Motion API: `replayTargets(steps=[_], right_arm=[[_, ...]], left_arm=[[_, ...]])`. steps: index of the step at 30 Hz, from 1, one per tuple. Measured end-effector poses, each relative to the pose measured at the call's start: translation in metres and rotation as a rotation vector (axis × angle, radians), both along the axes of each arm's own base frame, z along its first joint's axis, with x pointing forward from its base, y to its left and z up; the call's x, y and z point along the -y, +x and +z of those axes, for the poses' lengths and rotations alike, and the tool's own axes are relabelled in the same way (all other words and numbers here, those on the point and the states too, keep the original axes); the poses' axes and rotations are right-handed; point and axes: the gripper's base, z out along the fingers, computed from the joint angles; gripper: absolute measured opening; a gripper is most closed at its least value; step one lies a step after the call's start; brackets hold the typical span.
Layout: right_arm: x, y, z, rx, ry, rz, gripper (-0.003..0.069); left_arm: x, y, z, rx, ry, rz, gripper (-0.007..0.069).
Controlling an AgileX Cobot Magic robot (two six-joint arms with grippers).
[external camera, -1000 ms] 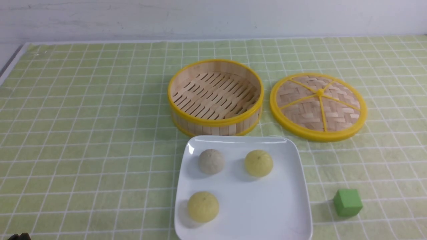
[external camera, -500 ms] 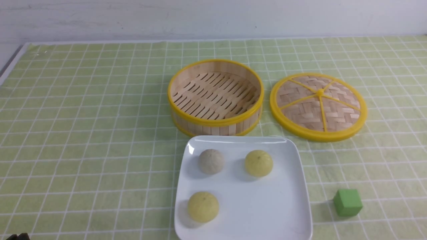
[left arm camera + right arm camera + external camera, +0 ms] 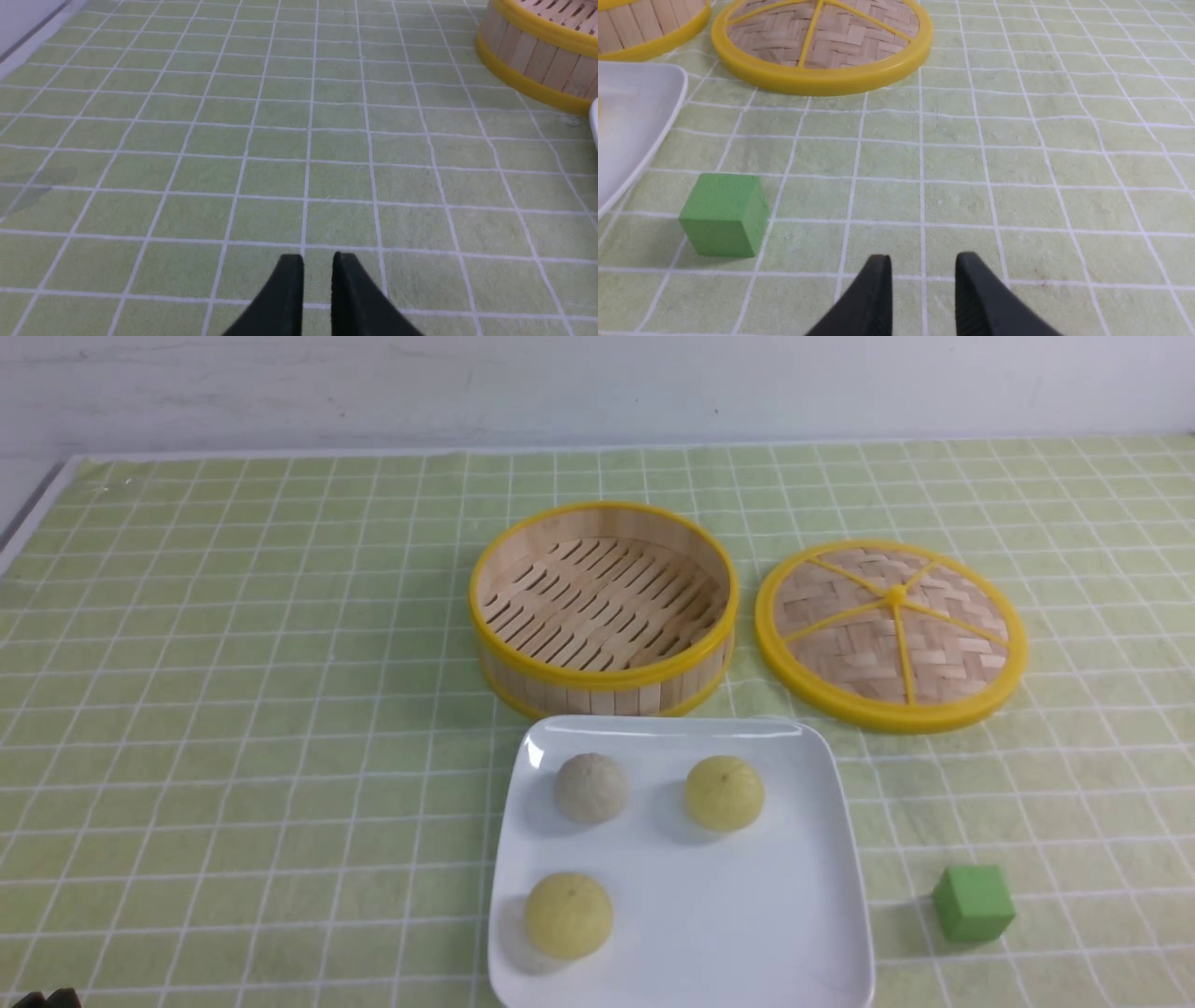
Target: Put the steamed buns into the plate on the green tablecloth.
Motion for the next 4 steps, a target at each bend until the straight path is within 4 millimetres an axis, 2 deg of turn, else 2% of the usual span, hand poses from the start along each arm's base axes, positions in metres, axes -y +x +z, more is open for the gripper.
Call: replayTargets(steps=[4], right_arm=[[0.0000, 0.0000, 0.0000, 0.000, 0.000, 0.000, 0.0226]], left_arm=[[0.0000, 0.0000, -0.0001, -0.001, 0.000, 0.000, 0.0129]])
